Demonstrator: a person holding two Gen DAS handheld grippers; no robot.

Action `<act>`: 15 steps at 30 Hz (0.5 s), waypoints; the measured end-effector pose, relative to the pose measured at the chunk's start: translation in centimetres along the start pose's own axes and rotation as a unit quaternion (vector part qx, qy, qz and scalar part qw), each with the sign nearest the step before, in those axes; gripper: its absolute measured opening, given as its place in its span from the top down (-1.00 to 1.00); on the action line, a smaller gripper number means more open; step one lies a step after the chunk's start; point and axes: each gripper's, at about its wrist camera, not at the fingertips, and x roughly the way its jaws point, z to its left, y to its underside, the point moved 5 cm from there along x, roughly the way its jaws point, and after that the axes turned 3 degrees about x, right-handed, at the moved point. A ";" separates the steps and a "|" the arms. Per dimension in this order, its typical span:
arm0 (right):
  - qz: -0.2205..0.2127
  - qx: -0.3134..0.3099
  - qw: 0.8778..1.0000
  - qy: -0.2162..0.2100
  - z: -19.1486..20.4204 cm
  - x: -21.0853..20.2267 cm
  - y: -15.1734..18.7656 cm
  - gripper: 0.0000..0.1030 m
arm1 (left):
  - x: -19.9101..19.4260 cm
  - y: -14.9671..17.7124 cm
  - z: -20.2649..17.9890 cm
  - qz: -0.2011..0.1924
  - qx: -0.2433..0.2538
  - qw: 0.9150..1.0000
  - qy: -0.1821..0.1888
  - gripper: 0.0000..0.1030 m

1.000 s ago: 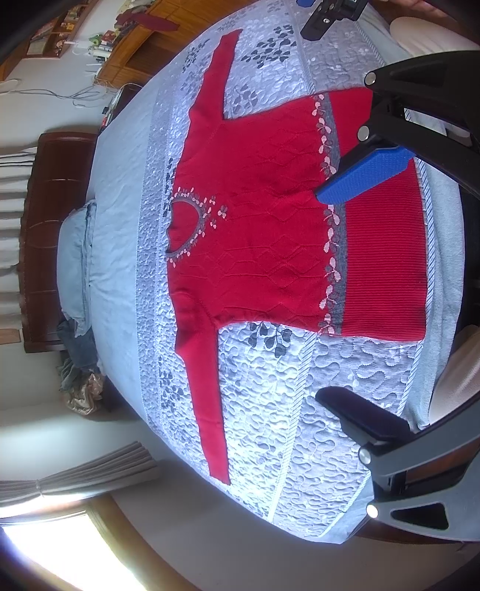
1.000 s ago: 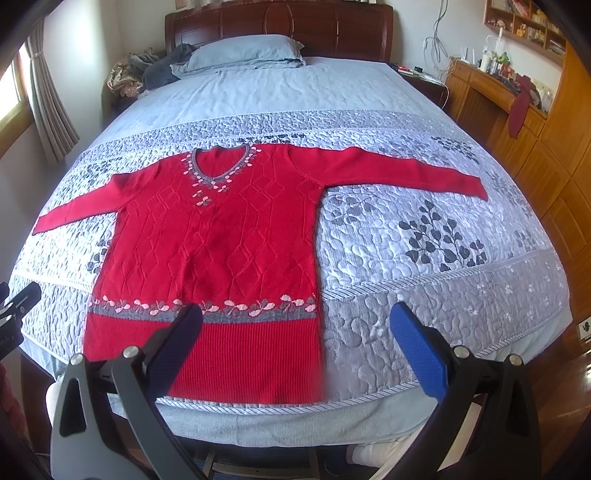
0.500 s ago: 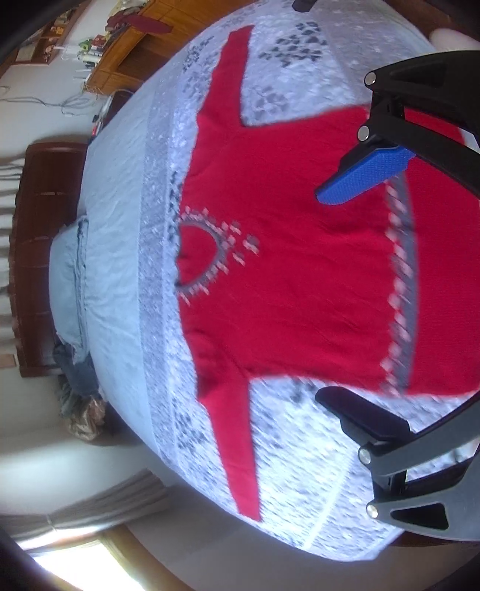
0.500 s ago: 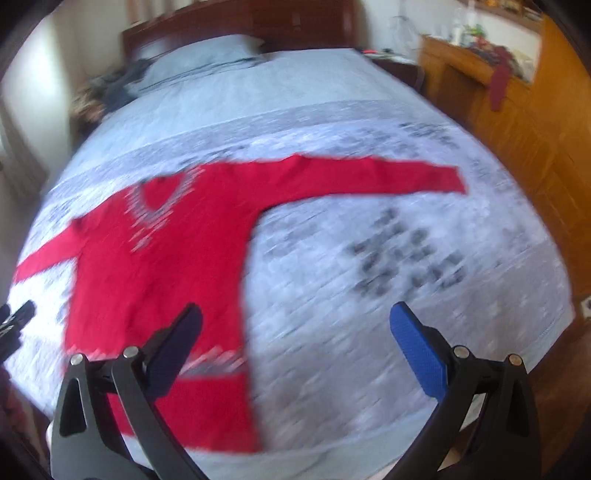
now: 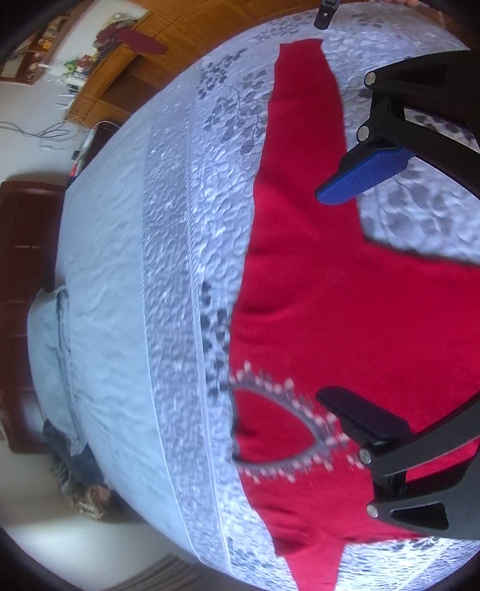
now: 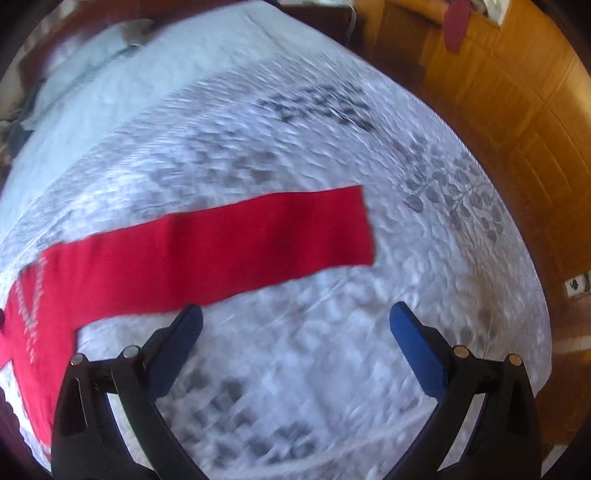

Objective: Fold small clothes
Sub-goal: 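Reach the right gripper to the sweater sleeve cuff and grasp it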

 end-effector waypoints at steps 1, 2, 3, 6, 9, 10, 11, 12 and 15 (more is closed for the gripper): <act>0.013 0.004 1.000 -0.001 -0.7 1.3 -0.6 -0.95 | 1.1 -0.5 -1.3 0.004 0.006 1.000 0.001 -0.93; 0.022 0.008 1.000 0.001 -1.4 2.5 -1.0 -0.93 | 2.0 -0.8 -2.3 0.010 0.010 1.000 0.000 -0.93; 0.028 0.009 1.000 0.002 -1.6 3.1 -1.0 -0.93 | 2.7 -1.0 -2.9 0.015 0.012 1.000 0.001 -0.93; 0.047 0.031 0.998 -0.012 -3.4 5.6 -1.9 -0.93 | 4.3 -1.2 -4.3 0.022 0.018 1.000 0.003 -0.93; 0.061 0.058 0.995 -0.045 -4.4 7.2 -2.5 -0.70 | 5.1 -1.3 -4.4 0.021 0.022 1.000 0.000 -0.93; 0.065 0.065 0.994 -0.055 -4.6 7.6 -2.5 -0.53 | 5.4 -1.3 -4.3 0.020 0.025 0.999 -0.006 -0.93; 0.068 0.068 0.994 -0.054 -4.7 7.9 -2.5 -0.36 | 5.7 -1.2 -3.8 0.021 0.028 0.999 -0.010 -0.93; 0.068 0.070 0.994 -0.056 -4.8 8.0 -2.5 -0.33 | 5.9 -1.2 -3.6 0.023 0.030 0.999 -0.014 -0.93; 0.061 0.058 0.995 -0.056 -4.5 7.8 -2.4 0.10 | 6.5 -1.1 -2.2 0.031 0.020 0.999 -0.023 -0.93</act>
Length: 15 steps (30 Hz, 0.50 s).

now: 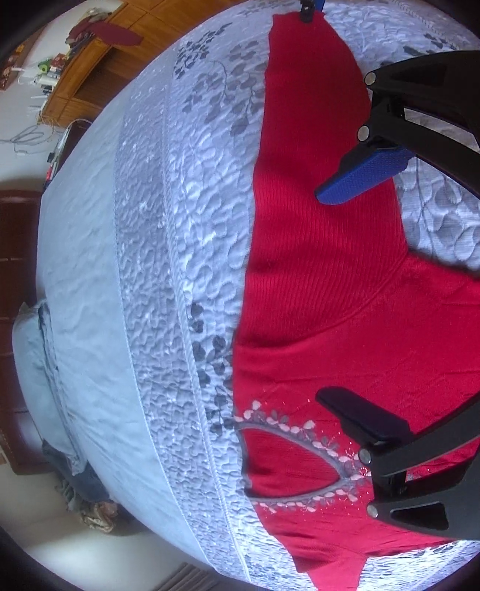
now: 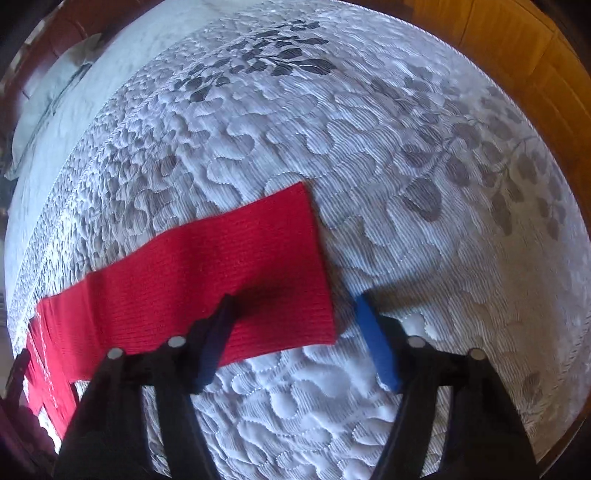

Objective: Fold small clothes
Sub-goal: 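Reach the right gripper to the sweater sleeve cuff and grasp it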

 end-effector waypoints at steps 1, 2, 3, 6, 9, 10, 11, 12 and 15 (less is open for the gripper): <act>-0.003 -0.004 1.000 -0.009 0.3 -0.3 0.2 0.28 | 0.1 0.1 0.6 0.003 -0.005 1.000 -0.001 -0.93; -0.004 -0.003 1.000 -0.017 0.4 -0.6 0.2 0.67 | 0.3 0.2 1.4 0.007 -0.011 1.000 -0.004 -0.93; -0.005 0.001 1.000 -0.028 0.6 -0.8 0.2 0.86 | 0.4 0.4 1.9 0.009 -0.013 1.000 -0.006 -0.93; -0.027 0.004 0.998 -0.048 2.0 -2.6 0.2 0.94 | 0.3 1.0 4.2 0.011 -0.019 1.000 -0.015 -0.93; -0.054 -0.022 0.995 -0.075 5.1 -5.5 0.9 0.94 | -0.2 1.7 7.5 0.008 -0.027 0.999 -0.030 -0.93; -0.059 -0.041 0.993 -0.089 7.3 -6.8 1.5 0.94 | -0.3 1.9 8.4 0.007 -0.031 0.999 -0.033 -0.93; -0.060 -0.052 0.993 -0.092 8.5 -7.3 1.9 0.95 | -0.3 2.2 9.8 0.008 -0.038 0.999 -0.035 -0.93; -0.060 -0.068 0.991 -0.094 10.4 -7.7 2.3 0.95 | -0.4 2.4 10.8 0.011 -0.044 0.998 -0.036 -0.93; -0.065 -0.122 0.984 -0.109 16.2 -9.3 4.4 0.95 | -0.7 3.2 14.1 0.017 -0.066 0.997 -0.038 -0.93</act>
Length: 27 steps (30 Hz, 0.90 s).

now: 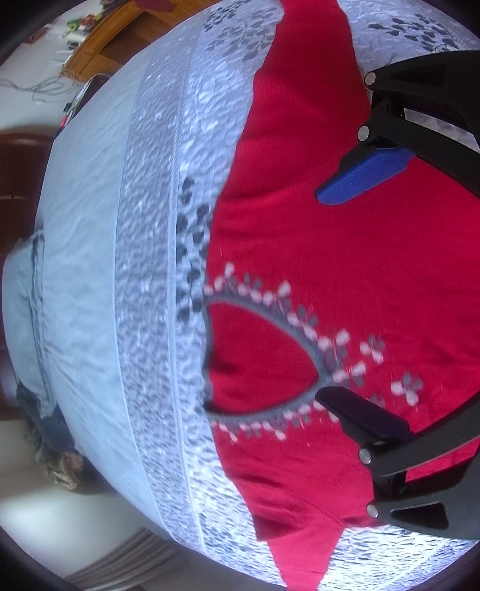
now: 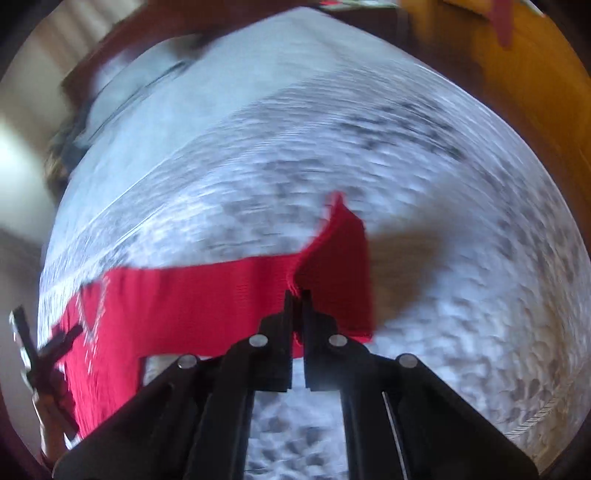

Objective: Fold small clothes
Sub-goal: 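Carry the held sleeve across the sweater body with the right gripper, release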

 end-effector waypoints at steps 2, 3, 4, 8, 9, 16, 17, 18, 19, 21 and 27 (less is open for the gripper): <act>0.007 -0.022 0.999 -0.022 4.6 0.6 0.5 0.95 | -0.2 0.3 2.1 0.001 -0.011 1.000 -0.005 -0.93; 0.011 -0.032 0.999 -0.030 6.5 1.0 0.8 0.95 | -0.3 0.4 3.2 0.000 -0.015 1.000 -0.008 -0.93; 0.019 -0.046 0.998 -0.040 9.0 1.8 1.3 0.95 | -0.5 0.5 4.2 0.000 -0.019 1.000 -0.011 -0.93; 0.049 -0.095 0.992 -0.061 17.7 5.2 3.6 0.94 | -0.8 0.7 7.9 0.000 -0.037 0.999 -0.014 -0.93; 0.052 -0.104 0.992 -0.058 19.0 6.1 3.9 0.94 | -0.8 0.8 8.5 0.001 -0.040 0.999 -0.013 -0.93; 0.117 -0.131 0.983 -0.042 25.6 13.8 7.7 0.75 | -0.3 1.3 10.4 0.011 -0.049 0.999 -0.003 -0.93; 0.121 -0.127 0.983 -0.045 25.3 14.0 8.0 0.60 | -0.2 1.4 10.2 0.015 -0.048 0.999 0.001 -0.93; 0.121 -0.121 0.984 -0.049 24.8 14.1 8.2 0.43 | -0.1 1.4 9.8 0.019 -0.046 0.999 0.009 -0.93; 0.115 -0.116 0.985 -0.056 24.1 13.7 8.2 0.41 | 0.1 1.4 9.0 0.022 -0.043 0.999 0.022 -0.93; 0.106 -0.105 0.987 -0.061 22.5 12.7 8.1 0.42 | 0.1 1.4 7.5 0.024 -0.033 0.998 0.041 -0.92; 0.071 -0.081 0.993 -0.044 16.1 9.4 7.3 0.41 | 1.2 1.8 -1.3 0.083 -0.011 0.974 0.211 -0.79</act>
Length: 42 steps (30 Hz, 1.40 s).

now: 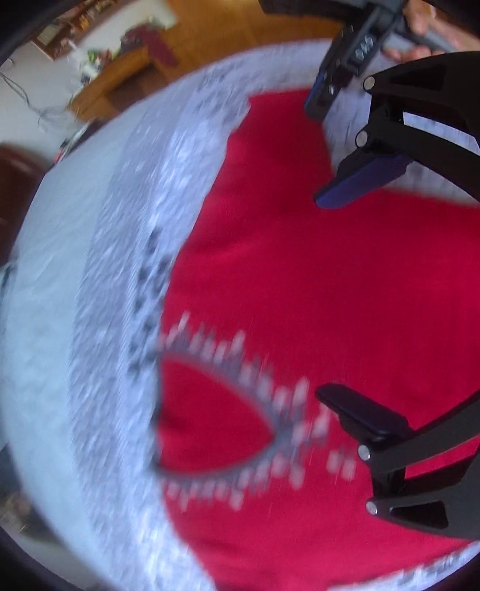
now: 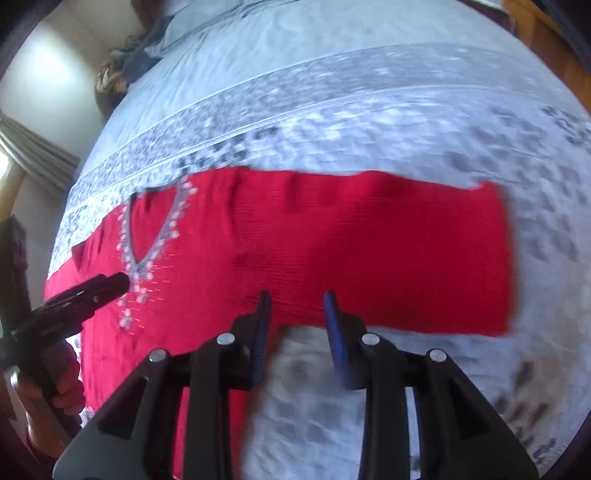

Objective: Fold small clothes

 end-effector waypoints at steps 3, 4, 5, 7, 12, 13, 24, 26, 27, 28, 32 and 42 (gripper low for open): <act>-0.008 0.009 1.000 0.009 -3.0 -1.3 1.5 0.41 | 3.2 0.0 -2.7 0.048 -0.017 0.996 0.071 -0.58; -0.011 0.013 1.000 0.007 -3.7 -1.6 2.0 0.41 | 4.4 -0.1 -3.2 0.059 -0.022 0.995 0.076 -0.52; -0.013 0.015 1.000 0.005 -4.2 -1.8 2.4 0.41 | 5.1 -0.1 -3.5 0.066 -0.026 0.995 0.077 -0.46; -0.021 0.014 1.000 0.006 -5.2 -2.2 3.3 0.41 | 6.5 -0.2 -3.8 0.076 -0.038 0.993 0.087 -0.22; -0.034 0.006 0.999 0.010 -6.1 -2.3 4.4 0.41 | 8.3 -0.3 -4.9 0.081 -0.054 0.990 0.101 -0.07; -0.036 0.007 0.999 0.009 -6.4 -2.2 4.6 0.41 | 8.3 -0.4 -5.1 0.078 -0.052 0.991 0.100 0.14; -0.042 0.021 0.999 0.011 -6.8 -2.8 5.2 0.41 | 3.7 -2.1 -3.7 0.003 -0.064 0.993 0.098 0.93; -0.045 0.019 0.999 0.011 -6.5 -3.1 5.0 0.41 | 1.2 -3.0 -2.6 -0.028 -0.066 0.993 0.091 0.93; -0.046 0.018 0.999 0.012 -6.4 -3.2 4.9 0.41 | 0.3 -3.2 -2.1 -0.037 -0.065 0.993 0.089 0.93; -0.046 0.018 0.999 0.013 -6.2 -3.3 4.7 0.41 | -1.2 -3.6 -1.0 -0.052 -0.063 0.993 0.082 0.93; -0.044 0.020 0.999 0.007 -5.3 -3.1 4.0 0.41 | -5.2 -4.8 3.6 -0.088 -0.066 0.993 0.048 0.93; -0.006 0.019 0.999 -0.031 -0.6 0.5 2.3 0.09 | -9.3 -3.9 20.4 -0.123 -0.137 0.981 -0.063 0.93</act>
